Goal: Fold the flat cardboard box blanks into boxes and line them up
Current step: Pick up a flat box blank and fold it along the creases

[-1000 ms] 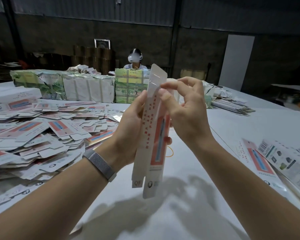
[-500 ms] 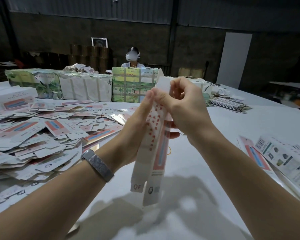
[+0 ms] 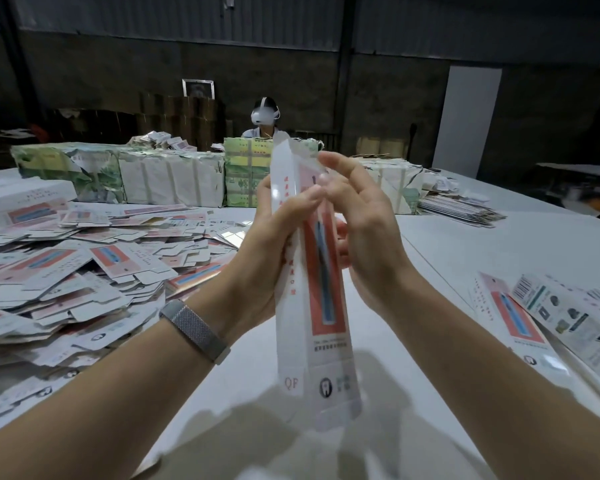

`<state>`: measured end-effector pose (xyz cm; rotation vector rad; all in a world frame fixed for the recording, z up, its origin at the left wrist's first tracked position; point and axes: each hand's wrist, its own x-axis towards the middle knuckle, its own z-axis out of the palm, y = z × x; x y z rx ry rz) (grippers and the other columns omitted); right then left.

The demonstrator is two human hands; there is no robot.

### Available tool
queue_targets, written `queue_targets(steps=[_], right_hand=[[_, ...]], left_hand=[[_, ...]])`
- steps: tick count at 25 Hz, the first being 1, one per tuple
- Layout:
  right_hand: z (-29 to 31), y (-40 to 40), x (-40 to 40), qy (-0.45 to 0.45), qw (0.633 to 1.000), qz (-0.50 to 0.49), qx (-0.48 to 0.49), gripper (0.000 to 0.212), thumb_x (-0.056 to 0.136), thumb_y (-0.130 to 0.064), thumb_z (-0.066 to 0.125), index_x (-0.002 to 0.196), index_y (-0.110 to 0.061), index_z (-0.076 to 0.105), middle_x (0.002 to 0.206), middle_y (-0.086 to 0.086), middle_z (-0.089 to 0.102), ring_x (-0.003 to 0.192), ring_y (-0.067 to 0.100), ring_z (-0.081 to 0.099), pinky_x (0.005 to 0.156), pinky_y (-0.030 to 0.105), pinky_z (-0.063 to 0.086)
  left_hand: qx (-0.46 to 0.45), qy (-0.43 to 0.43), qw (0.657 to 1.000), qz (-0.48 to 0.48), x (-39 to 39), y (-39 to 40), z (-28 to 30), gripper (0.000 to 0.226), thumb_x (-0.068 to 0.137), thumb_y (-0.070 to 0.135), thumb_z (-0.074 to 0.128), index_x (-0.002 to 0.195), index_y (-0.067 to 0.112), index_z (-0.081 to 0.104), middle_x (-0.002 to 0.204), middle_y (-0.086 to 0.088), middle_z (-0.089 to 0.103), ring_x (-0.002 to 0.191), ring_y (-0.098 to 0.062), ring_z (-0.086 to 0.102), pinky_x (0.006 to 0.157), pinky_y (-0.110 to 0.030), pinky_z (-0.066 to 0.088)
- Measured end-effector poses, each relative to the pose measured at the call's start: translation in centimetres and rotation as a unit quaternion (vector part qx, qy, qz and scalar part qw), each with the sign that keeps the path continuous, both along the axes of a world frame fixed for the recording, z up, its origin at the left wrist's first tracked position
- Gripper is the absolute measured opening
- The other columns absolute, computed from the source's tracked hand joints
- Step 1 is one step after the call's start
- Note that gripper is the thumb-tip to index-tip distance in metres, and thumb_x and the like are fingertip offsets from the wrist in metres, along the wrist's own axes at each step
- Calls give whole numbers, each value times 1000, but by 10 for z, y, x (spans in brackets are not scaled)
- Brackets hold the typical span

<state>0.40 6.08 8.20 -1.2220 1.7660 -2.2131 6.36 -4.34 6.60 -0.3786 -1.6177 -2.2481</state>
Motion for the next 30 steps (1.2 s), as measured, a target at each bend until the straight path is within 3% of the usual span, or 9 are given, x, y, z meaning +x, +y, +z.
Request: queue_targets(steps=[4, 6, 9, 13, 16, 21, 24, 27, 30], right_hand=[[-13, -11, 7, -42, 997, 12, -57, 48, 98, -17, 50, 145, -25, 46, 140, 1, 56, 123, 22, 60, 103, 48, 50], [-13, -12, 7, -53, 995, -11, -78, 58, 100, -14, 51, 153, -28, 33, 142, -3, 54, 123, 21, 60, 103, 48, 50], [-8, -7, 3, -83, 992, -15, -98, 59, 102, -15, 50, 154, -33, 29, 129, -4, 62, 108, 21, 69, 93, 46, 57], [-7, -6, 5, -105, 986, 30, -124, 45, 106, -20, 39, 148, -35, 40, 106, -24, 71, 101, 8, 70, 86, 32, 59], [-7, -6, 6, -123, 977, 66, -164, 42, 106, -15, 38, 142, -34, 49, 113, -16, 70, 103, 11, 70, 86, 32, 58], [-7, -3, 2, -105, 984, 67, -128, 34, 103, -13, 42, 119, -36, 61, 119, 5, 68, 103, 21, 70, 82, 36, 61], [-9, -5, 1, -55, 995, 4, -86, 25, 102, -9, 43, 117, -22, 56, 122, 22, 59, 98, 28, 69, 85, 46, 60], [-15, -7, 2, -15, 996, -29, -86, 19, 99, -4, 41, 105, -17, 54, 104, 22, 63, 85, 20, 67, 79, 46, 58], [-19, -8, 1, -3, 995, -26, -99, 11, 89, -13, 44, 97, -15, 51, 90, 14, 60, 79, 18, 62, 71, 36, 58]], left_hand=[[-45, 4, 989, 141, -4, 1, -4, 39, 95, 29, 60, 129, 14, 49, 103, -14, 69, 84, -24, 71, 70, -35, 60], [-97, 30, 965, 243, -6, 0, -5, 32, 90, 34, 67, 116, 17, 57, 98, -7, 72, 86, -22, 73, 71, -38, 62], [-197, 73, 924, 320, -8, -4, -2, 41, 89, 42, 62, 125, 26, 53, 105, -3, 72, 92, -21, 74, 74, -45, 63], [-256, 67, 920, 291, -12, 1, -3, 52, 98, 37, 41, 149, 28, 37, 105, 5, 70, 90, -17, 73, 77, -46, 62], [-230, 119, 931, 257, -13, 5, -8, 66, 100, 40, 45, 156, 41, 13, 121, 3, 68, 99, -19, 73, 83, -45, 61], [-152, 120, 955, 224, -13, 5, -9, 40, 99, 31, 42, 139, 34, 35, 113, -11, 66, 93, -25, 71, 77, -39, 60], [-120, 112, 963, 212, -13, 8, -13, 37, 96, 28, 40, 133, 30, 38, 115, -19, 64, 89, -26, 70, 75, -37, 58], [-145, 111, 957, 224, -12, 10, -18, 33, 96, 28, 39, 128, 32, 38, 106, -17, 66, 88, -30, 71, 74, -44, 62], [-156, 105, 956, 226, -12, 11, -23, 29, 98, 33, 39, 126, 30, 38, 101, -15, 68, 87, -33, 71, 75, -49, 62]])
